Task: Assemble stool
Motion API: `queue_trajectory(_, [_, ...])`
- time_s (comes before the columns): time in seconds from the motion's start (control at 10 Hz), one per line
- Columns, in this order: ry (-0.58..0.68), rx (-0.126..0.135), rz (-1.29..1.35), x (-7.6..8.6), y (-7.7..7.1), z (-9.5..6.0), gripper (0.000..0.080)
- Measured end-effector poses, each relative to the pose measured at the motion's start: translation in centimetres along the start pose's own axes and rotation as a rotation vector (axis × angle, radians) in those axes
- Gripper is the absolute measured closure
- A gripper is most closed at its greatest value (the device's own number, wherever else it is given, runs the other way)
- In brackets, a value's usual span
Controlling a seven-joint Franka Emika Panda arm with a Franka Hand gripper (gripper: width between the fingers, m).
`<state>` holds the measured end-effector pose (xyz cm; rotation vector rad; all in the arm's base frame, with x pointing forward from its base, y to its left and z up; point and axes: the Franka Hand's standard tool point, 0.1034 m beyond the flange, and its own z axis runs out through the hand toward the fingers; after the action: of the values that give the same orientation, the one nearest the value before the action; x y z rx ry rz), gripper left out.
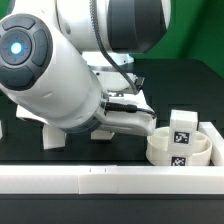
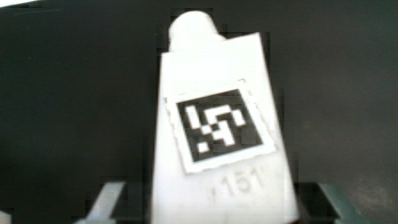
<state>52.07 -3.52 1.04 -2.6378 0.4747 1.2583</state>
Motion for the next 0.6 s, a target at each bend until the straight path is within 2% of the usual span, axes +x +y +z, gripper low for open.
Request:
queue_trajectory(0.4, [0.001, 0.0, -0.002, -0.1, -0.1, -0.2, 0.0474])
queue_trajectory(0.6, [0.019, 0.003, -0.005, -0.7, -0.4, -1.5, 0.0474])
